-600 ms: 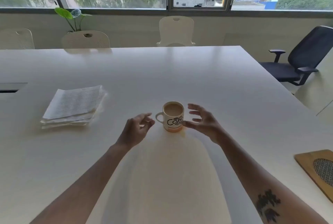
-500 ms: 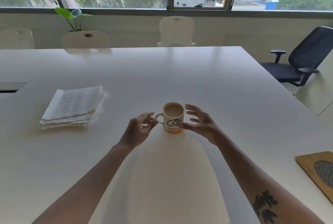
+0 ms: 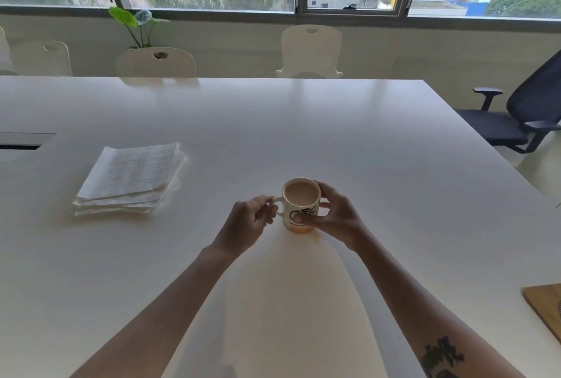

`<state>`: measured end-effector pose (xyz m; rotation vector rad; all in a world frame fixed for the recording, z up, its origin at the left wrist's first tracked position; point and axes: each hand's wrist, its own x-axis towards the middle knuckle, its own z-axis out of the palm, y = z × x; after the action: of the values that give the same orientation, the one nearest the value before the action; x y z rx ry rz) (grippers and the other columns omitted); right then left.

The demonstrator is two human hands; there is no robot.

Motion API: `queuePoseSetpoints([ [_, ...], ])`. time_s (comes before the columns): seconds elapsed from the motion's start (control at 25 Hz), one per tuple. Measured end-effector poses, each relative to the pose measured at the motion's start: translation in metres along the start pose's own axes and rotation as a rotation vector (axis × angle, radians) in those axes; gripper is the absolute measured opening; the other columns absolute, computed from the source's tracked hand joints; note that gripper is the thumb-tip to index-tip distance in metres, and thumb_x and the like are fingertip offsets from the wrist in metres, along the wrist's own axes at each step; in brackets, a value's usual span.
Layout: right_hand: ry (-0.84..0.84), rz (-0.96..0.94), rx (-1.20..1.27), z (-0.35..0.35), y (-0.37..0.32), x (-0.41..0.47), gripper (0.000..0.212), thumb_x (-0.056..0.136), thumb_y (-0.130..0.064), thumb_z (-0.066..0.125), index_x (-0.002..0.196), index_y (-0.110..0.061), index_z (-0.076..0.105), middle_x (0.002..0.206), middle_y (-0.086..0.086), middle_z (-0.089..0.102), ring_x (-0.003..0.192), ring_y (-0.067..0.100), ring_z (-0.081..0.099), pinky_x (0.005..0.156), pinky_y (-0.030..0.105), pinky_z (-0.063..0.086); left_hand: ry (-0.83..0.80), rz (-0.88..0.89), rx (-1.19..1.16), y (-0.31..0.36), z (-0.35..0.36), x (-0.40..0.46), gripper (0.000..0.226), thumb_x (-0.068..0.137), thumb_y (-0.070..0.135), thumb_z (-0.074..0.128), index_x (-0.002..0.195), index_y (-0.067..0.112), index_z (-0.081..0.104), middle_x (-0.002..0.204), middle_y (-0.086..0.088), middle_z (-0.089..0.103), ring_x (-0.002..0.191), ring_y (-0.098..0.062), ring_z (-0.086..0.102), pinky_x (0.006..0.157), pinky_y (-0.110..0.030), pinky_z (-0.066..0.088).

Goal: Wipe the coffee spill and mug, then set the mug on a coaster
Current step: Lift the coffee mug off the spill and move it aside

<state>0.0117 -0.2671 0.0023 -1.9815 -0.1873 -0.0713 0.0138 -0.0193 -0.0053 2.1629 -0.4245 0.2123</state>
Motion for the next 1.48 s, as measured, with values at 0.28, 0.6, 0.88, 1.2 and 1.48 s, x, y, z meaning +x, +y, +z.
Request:
queuePoseSetpoints([
  [0.28, 0.008, -0.034, 0.021, 0.002, 0.002, 0.003, 0.081, 0.068, -0.030, 0.102, 0.140, -0.026, 0.066, 0.130, -0.014, 0.073, 0.125, 0.003, 0.066, 0.107, 0.033, 0.056, 0.049, 0.056, 0.002, 0.000, 0.004, 0.008, 0.016, 0.101, -0.005, 0.065, 0.107, -0.005, 0.080, 0.084, -0.016, 0.082, 0.078, -0.023, 0.082, 0.080, -0.036, 0.069],
  [0.6, 0.017, -0.051, 0.031, 0.003, 0.006, 0.005, 0.080, 0.065, -0.037, 0.103, 0.137, -0.034, 0.067, 0.128, -0.022, 0.073, 0.123, -0.001, 0.066, 0.100, 0.019, 0.054, 0.045, 0.025, -0.040, 0.002, 0.005, 0.009, 0.016, 0.102, -0.006, 0.064, 0.098, -0.006, 0.079, 0.081, -0.018, 0.079, 0.078, -0.018, 0.081, 0.079, -0.021, 0.066],
  [0.88, 0.032, -0.078, 0.040, -0.002, 0.005, 0.004, 0.077, 0.066, -0.033, 0.103, 0.133, -0.037, 0.067, 0.125, -0.021, 0.074, 0.120, -0.002, 0.067, 0.094, 0.012, 0.053, 0.052, 0.029, -0.045, 0.012, 0.005, 0.011, 0.015, 0.102, -0.005, 0.065, 0.098, -0.004, 0.079, 0.080, -0.016, 0.079, 0.079, -0.023, 0.082, 0.079, -0.024, 0.067],
  [1.2, 0.097, -0.141, 0.016, -0.040, -0.008, 0.007, 0.071, 0.066, -0.033, 0.103, 0.124, -0.051, 0.065, 0.123, -0.024, 0.074, 0.117, -0.001, 0.068, 0.093, 0.012, 0.054, 0.055, 0.072, -0.052, 0.043, 0.013, 0.035, 0.014, 0.102, -0.003, 0.066, 0.099, -0.006, 0.079, 0.083, -0.016, 0.080, 0.081, -0.025, 0.083, 0.077, -0.019, 0.066],
  [1.48, 0.159, -0.160, -0.009, -0.096, -0.004, 0.004, 0.070, 0.069, -0.027, 0.101, 0.132, -0.029, 0.070, 0.124, -0.014, 0.076, 0.119, 0.004, 0.068, 0.096, 0.018, 0.056, 0.029, 0.135, -0.045, 0.076, 0.048, 0.069, 0.016, 0.103, 0.001, 0.067, 0.096, -0.008, 0.078, 0.084, -0.020, 0.081, 0.075, -0.022, 0.083, 0.076, -0.032, 0.068],
])
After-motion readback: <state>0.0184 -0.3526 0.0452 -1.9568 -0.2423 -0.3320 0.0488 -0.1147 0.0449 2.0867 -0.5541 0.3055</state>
